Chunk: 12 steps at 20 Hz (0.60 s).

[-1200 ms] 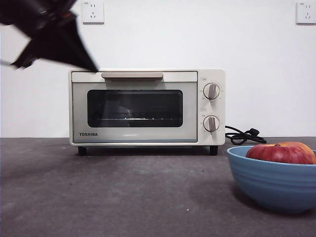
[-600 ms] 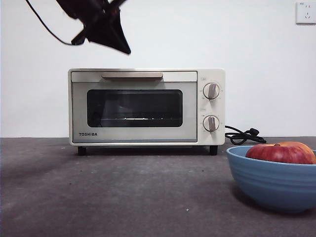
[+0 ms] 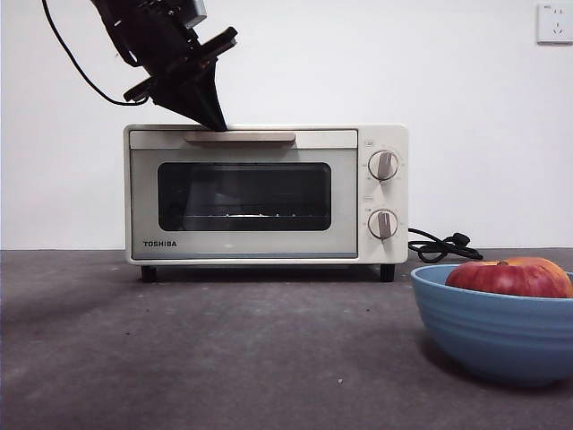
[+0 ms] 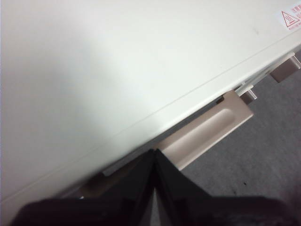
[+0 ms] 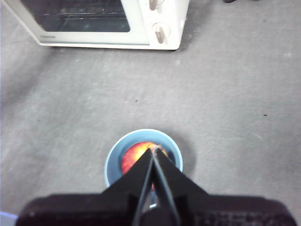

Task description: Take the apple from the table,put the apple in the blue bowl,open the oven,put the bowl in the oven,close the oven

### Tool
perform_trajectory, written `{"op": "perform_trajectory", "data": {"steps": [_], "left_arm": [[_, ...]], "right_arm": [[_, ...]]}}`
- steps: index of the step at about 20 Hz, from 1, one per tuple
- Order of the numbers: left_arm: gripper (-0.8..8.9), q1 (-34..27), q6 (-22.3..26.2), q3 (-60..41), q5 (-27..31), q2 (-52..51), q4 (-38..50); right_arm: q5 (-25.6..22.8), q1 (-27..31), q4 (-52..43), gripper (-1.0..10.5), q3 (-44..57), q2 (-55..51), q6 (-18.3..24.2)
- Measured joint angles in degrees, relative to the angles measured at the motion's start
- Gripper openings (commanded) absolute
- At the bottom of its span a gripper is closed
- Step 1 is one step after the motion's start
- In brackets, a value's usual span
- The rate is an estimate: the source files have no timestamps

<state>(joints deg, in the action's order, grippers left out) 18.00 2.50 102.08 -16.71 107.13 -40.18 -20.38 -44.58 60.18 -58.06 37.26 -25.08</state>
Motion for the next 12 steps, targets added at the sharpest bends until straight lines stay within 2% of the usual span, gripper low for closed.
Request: {"op": "perform_trajectory", "data": {"steps": [5,8,12], "left_arm": [[-0.06,0.61,2.10,1.09,0.85,-0.17,-5.90],[-0.06,2.75,3.96,1.25,5.81,-0.92,-9.86],[-0.06,4.63,4.11,0.94,8.79,-1.27,-11.10]], "right_arm": [[-3.41,0.00,-1.60,-0.1,0.00,0.00,-0.02],[-2.08,0.00,-3.19,-0.1,0.00,0.00,-0.04],[-0.59,0.00,-3.04,-0.1,-0.28,-0.50,-0.72]]}}
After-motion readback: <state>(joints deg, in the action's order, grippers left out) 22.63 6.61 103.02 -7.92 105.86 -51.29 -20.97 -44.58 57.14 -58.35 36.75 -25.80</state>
